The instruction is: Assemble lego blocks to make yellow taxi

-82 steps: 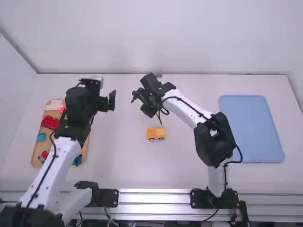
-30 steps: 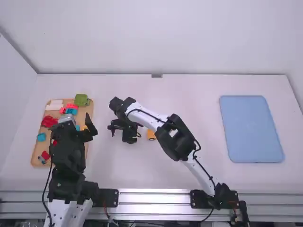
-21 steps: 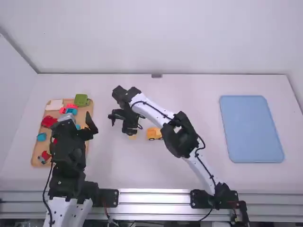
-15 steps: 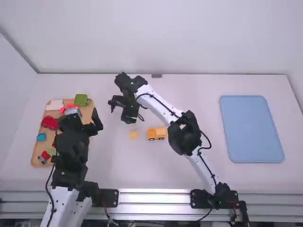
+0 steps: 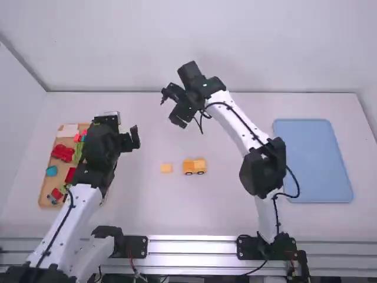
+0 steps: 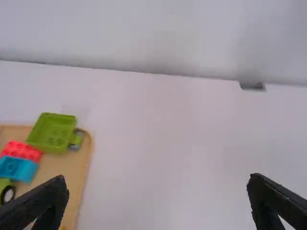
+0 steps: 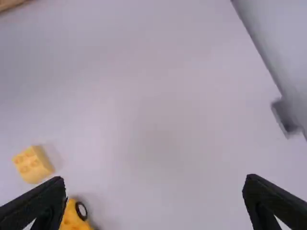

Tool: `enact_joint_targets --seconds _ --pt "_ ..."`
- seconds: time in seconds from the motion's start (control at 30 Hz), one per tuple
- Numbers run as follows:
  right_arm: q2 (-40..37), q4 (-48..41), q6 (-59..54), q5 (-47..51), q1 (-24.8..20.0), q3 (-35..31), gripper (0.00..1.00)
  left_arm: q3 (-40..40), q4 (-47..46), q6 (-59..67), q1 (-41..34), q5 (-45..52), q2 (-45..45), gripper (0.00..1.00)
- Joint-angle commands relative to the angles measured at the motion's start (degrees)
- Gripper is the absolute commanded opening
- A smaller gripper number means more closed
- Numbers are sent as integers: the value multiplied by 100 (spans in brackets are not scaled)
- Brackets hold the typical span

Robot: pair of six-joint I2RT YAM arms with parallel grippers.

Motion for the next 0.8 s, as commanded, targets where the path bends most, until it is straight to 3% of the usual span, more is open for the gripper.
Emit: enact_joint_targets --seconds 0.0,0.03,0.07,0.2,0.33,0.53,0.77 --pt "-824 555 671 431 -92 -1113 98 269 -52 461 42 575 391 99" --pt "-1344 1198 933 713 -168 -1956 98 387 -122 839 42 811 605 99" --pt "-1462 1338 984 776 -184 -2146 98 411 -140 935 44 874 649 99" --pt "-2776 2813 1327 1047 -396 -4172 98 758 -516 1692 42 1510 1034 99" --pt "-3832 4328 1314 1032 -695 -5877 98 1427 -1543 2697 -17 2376 1377 99" --pt "-4747 6577 1316 907 -1158 -7783 98 2706 -3364 4105 -385 1967 2455 99" --pt "-5058 8216 1318 243 -1547 -8856 98 3536 -4651 6168 -927 1709 3832 99"
